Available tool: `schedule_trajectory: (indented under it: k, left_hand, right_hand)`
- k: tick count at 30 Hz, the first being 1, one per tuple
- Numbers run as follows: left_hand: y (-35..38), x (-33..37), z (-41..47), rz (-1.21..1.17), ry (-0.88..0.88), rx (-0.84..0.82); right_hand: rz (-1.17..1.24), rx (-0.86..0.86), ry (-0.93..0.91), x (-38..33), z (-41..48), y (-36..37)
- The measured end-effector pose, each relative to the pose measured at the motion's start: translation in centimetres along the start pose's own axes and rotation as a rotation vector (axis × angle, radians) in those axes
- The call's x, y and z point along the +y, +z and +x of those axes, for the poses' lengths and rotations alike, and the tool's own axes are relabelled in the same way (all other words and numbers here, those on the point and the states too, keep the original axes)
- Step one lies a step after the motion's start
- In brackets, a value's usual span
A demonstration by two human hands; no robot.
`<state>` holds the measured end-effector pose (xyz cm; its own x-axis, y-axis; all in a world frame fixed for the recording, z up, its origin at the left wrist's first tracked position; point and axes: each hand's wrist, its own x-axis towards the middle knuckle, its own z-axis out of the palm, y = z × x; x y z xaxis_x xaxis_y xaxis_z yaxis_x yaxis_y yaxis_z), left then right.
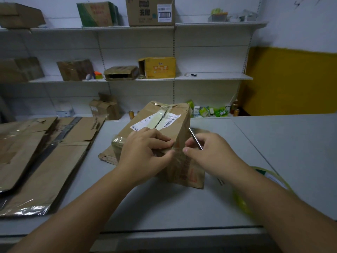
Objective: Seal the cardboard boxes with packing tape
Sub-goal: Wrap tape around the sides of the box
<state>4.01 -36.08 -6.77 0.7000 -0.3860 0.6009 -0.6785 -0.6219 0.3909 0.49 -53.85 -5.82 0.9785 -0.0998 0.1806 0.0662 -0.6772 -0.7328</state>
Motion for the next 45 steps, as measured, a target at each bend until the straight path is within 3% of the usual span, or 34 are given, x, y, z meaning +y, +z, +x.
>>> schedule_trajectory:
  k: [6,9,11,13,16,18,29,37,39,43,45]
  left_hand:
    - [0.1,0.7,0.3,0.012,-0.067,-0.026]
    - [0.7,1.2,0.3,0.057,-0.084,-0.016]
    - [1.0,1.1,0.2,0.055,-0.079,0.023]
    - [1.1,0.9,0.1,0.038,-0.082,0.042]
    - [1.3,0.8,0.0,0.007,-0.086,0.079]
    - [1.5,0.8,0.0,0.010,-0.083,0.097]
    - [1.6,0.6,0.0,-0.003,-0.064,0.107]
    - [1.5,0.7,-0.1,-0.004,-0.077,0.105]
    - [1.5,0.7,-0.1,0.002,-0.073,0.106]
    - [1.6,0.7,-0.2,0.003,-0.062,0.114]
    - [1.7,0.6,-0.1,0.005,-0.055,0.126]
  right_hand:
    - [0.005,-0.098,-0.005,0.8,-0.2,-0.2]
    - [0.095,0.094,0.028,0.4,-0.3,-1.1]
    - [0.291,0.207,0.099,-0.2,-0.9,-2.2]
    - [0.405,0.113,0.194,-1.0,-2.3,-2.3]
    - [0.347,-0.118,0.255,-1.3,-4.7,0.0]
    - [0.342,-0.169,0.270,-1.2,-5.4,1.3]
    - [0.272,-0.149,0.238,0.2,-5.5,3.2]
    - [-0.170,-0.176,0.139,0.8,-4.6,2.5]
    - [-0.110,-0.226,0.162,1.0,-4.7,2.2]
    - [0.347,-0.192,0.360,0.3,-5.8,1.0]
    - [0.430,-0.175,0.387,-0.4,-5.9,1.0]
